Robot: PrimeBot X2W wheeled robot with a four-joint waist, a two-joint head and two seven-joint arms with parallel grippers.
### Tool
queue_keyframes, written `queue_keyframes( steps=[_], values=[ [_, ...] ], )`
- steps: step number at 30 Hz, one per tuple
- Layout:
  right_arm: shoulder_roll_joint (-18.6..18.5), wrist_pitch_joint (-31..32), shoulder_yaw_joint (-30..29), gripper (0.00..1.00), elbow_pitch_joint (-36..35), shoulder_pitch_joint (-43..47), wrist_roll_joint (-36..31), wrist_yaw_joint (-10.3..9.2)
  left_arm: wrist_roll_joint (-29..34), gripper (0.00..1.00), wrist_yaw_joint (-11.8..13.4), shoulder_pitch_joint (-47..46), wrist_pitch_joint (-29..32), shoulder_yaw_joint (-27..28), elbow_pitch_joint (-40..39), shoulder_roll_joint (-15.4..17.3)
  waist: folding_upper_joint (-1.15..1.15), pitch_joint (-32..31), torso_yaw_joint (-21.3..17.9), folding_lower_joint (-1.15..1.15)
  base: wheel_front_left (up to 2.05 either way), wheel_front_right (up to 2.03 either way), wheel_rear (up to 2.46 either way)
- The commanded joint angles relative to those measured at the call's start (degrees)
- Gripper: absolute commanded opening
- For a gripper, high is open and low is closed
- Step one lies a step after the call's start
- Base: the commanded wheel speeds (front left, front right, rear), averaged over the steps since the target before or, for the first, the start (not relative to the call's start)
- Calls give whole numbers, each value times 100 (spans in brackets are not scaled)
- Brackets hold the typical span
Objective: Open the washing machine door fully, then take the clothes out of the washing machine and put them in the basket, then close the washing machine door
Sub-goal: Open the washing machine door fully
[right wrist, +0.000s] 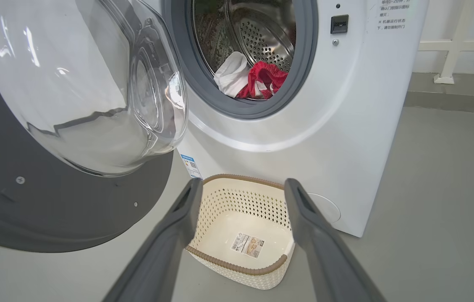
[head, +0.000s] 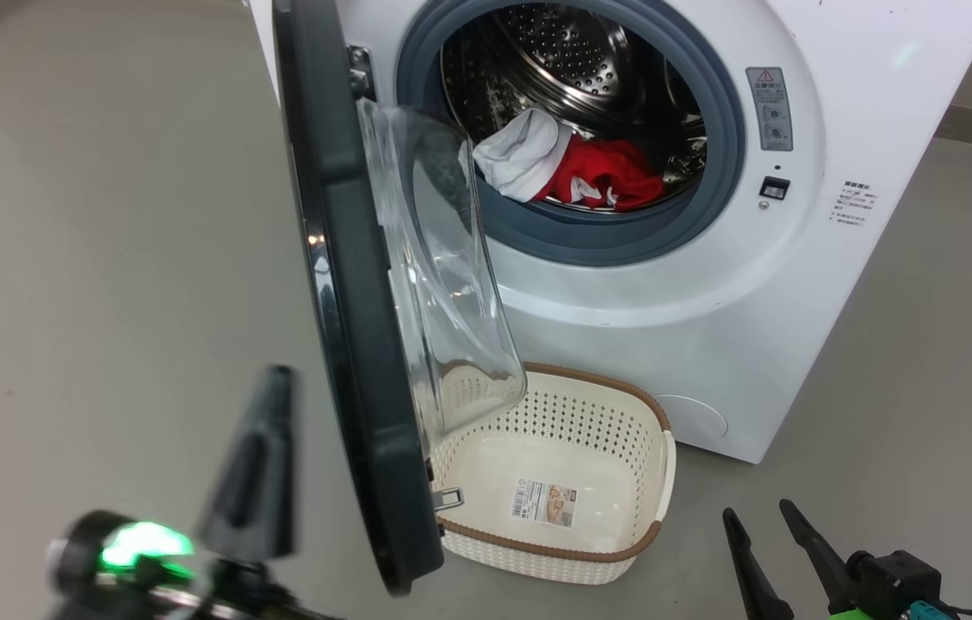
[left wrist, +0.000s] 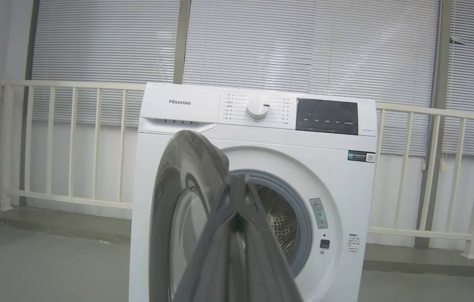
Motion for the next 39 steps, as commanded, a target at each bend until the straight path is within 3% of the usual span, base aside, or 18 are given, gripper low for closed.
queue_keyframes(
  steps=[1,6,11,23,39],
  values=[
    [-18,-69,123,100,-163,-140,-45,43,188,0,-35,-130,-26,-135,-231,40,0,4,-30,0,0,0,0],
    [-15,-69,127,100,-180,-145,-47,43,239,0,-105,70,-26,-987,89,40,0,37,-127,0,0,0,0],
    [-13,-69,173,100,-130,-218,-45,43,92,0,-134,112,-26,-1389,863,40,0,146,-218,0,0,0,0],
    [-14,-69,199,100,-78,-370,-106,43,-409,0,-141,-193,-26,-1134,2115,40,0,260,-282,0,0,0,0],
    [-11,-69,96,100,-166,-273,-127,43,-350,0,-141,-46,-26,-528,2251,40,0,196,38,0,0,0,0]
  ],
)
